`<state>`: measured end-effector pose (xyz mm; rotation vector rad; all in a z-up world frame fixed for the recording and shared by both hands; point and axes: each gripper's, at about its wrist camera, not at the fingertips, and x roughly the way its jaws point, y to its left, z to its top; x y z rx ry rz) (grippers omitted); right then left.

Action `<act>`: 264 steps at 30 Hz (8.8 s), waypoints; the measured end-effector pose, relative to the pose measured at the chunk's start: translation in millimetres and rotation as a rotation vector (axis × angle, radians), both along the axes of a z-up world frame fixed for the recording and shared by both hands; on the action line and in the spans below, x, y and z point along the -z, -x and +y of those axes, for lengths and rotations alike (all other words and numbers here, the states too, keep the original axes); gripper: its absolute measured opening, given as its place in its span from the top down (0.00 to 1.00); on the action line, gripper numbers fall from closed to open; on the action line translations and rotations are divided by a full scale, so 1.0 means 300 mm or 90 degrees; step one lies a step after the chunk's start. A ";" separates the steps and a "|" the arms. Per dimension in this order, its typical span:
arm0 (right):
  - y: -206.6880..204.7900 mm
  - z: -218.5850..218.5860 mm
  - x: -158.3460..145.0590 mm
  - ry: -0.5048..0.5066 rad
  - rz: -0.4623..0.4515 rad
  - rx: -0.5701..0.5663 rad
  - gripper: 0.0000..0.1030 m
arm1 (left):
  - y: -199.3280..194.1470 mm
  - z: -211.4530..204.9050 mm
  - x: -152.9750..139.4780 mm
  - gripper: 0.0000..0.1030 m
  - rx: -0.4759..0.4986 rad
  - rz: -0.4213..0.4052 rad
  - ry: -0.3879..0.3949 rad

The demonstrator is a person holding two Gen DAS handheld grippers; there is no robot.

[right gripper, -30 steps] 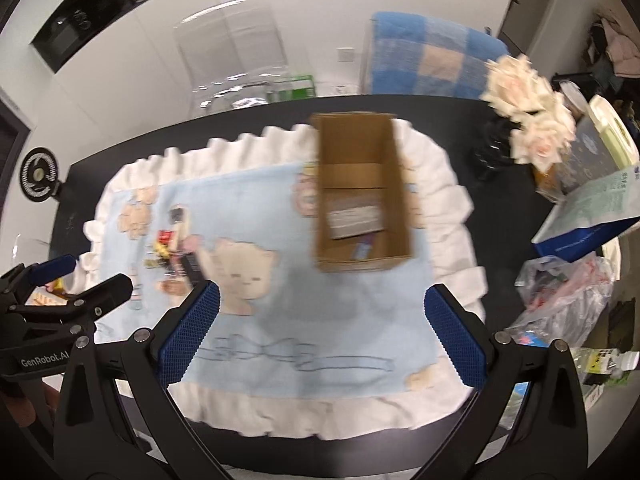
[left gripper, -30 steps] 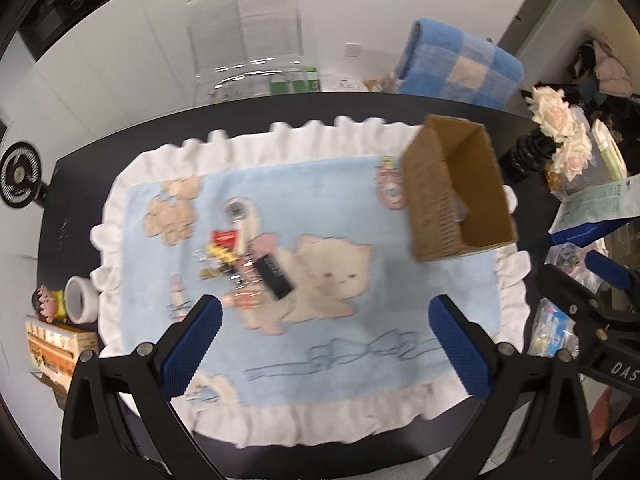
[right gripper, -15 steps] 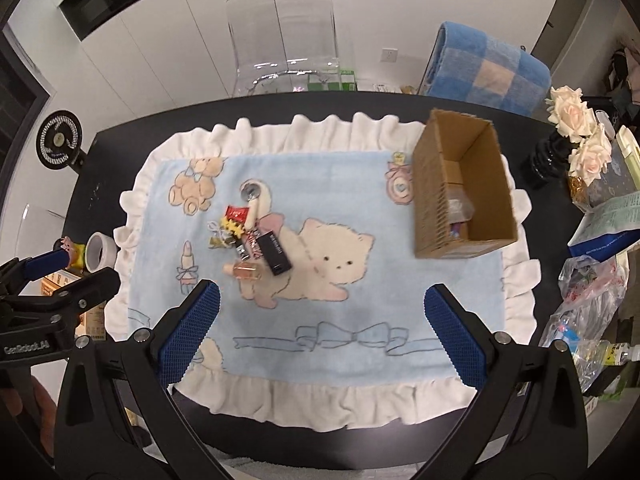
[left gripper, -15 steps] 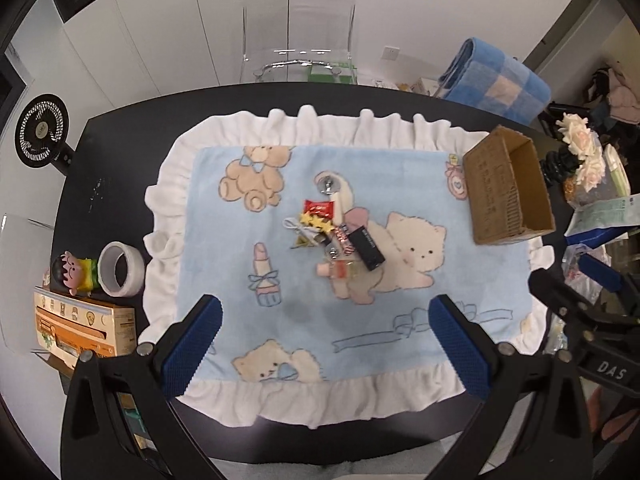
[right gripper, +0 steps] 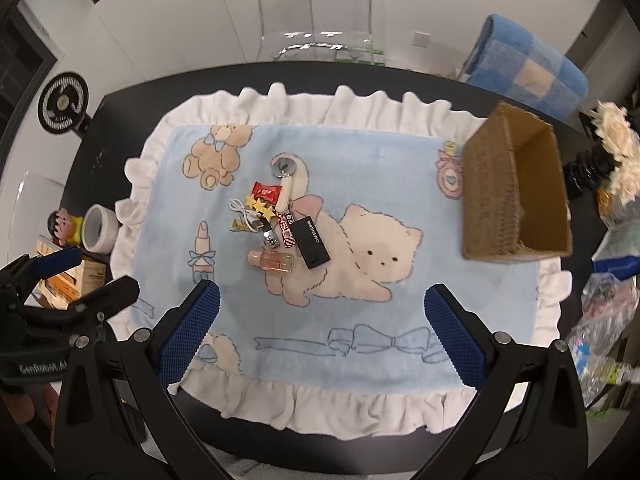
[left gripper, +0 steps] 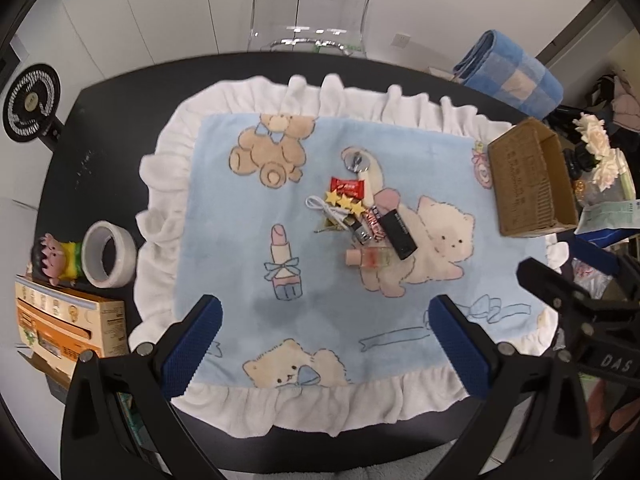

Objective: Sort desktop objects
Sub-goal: 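Lower both tools and grasp the black power bank with the right tool, then grasp the pink-capped spray bottle with left while right lifts the power bank, then lower the power bank into the cardboard box and open the right tool, then carry the spray bottle toward the cardboard box with the left tool, then open the left tool to drop the spray bottle into the box, then move both tools back over the small items on the blanket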

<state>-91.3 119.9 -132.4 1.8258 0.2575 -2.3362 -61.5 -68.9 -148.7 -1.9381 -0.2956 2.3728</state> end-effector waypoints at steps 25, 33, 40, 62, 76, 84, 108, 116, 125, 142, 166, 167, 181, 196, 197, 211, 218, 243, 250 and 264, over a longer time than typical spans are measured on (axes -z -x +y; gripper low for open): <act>0.178 0.030 0.634 -0.041 -0.106 -0.087 0.09 | 0.058 0.063 0.516 0.00 -0.056 -0.077 -0.016; 0.190 -0.017 0.672 -0.047 -0.101 -0.130 0.29 | 0.058 0.059 0.539 0.00 -0.085 -0.087 -0.032; 0.175 -0.054 0.654 -0.057 -0.083 -0.157 0.62 | 0.044 0.065 0.557 0.00 -0.091 -0.092 -0.044; 0.199 0.200 0.577 -0.037 -0.078 -0.071 0.67 | 0.137 0.230 0.580 0.00 -0.055 -0.075 0.011; 0.228 0.259 0.547 -0.018 -0.085 -0.062 0.67 | 0.154 0.252 0.585 0.42 -0.061 -0.070 0.083; 0.225 0.262 0.511 -0.020 -0.074 -0.055 0.67 | 0.131 0.236 0.573 0.42 -0.070 -0.069 0.052; 0.089 0.207 0.200 0.018 -0.018 -0.002 0.90 | 0.065 0.245 0.133 0.42 -0.021 0.003 0.047; 0.006 0.163 -0.038 0.009 0.017 0.007 0.90 | 0.050 0.187 -0.108 0.43 -0.002 0.049 0.028; -0.054 0.104 -0.247 0.030 0.070 0.023 0.90 | 0.048 0.163 -0.286 0.43 0.031 0.093 0.034; 0.017 0.356 -0.342 0.061 0.088 0.011 0.90 | 0.086 0.443 -0.307 0.43 0.013 0.093 0.041; 0.261 0.861 -0.280 0.052 0.065 0.030 0.90 | 0.272 0.911 -0.207 0.43 0.030 0.057 0.039; 0.270 0.865 -0.276 0.053 0.064 0.030 0.90 | 0.279 0.915 -0.204 0.43 0.029 0.056 0.041; 0.353 0.903 -0.247 0.054 0.059 0.044 0.34 | 0.346 0.947 -0.167 0.43 0.036 0.041 0.053; 0.346 1.042 -0.264 0.052 0.062 0.099 0.00 | 0.372 1.061 -0.171 0.42 0.072 0.048 0.056; 0.344 1.053 -0.264 0.051 0.062 0.101 0.00 | 0.374 1.073 -0.171 0.42 0.073 0.049 0.056; 0.345 1.263 -0.254 0.040 0.055 0.128 0.00 | 0.429 1.292 -0.160 0.42 0.107 0.055 0.045; 0.359 1.324 -0.244 0.039 0.048 0.141 0.00 | 0.449 1.348 -0.163 0.42 0.124 0.058 0.045; 0.360 1.336 -0.212 0.048 0.032 0.138 0.00 | 0.492 1.369 -0.161 0.00 0.147 0.065 0.065; 0.335 1.293 -0.225 0.050 0.034 0.137 0.00 | 0.460 1.311 -0.185 0.00 0.140 0.062 0.058; 0.217 1.069 -0.270 0.056 0.049 0.105 0.00 | 0.314 1.056 -0.260 0.00 0.100 0.079 0.069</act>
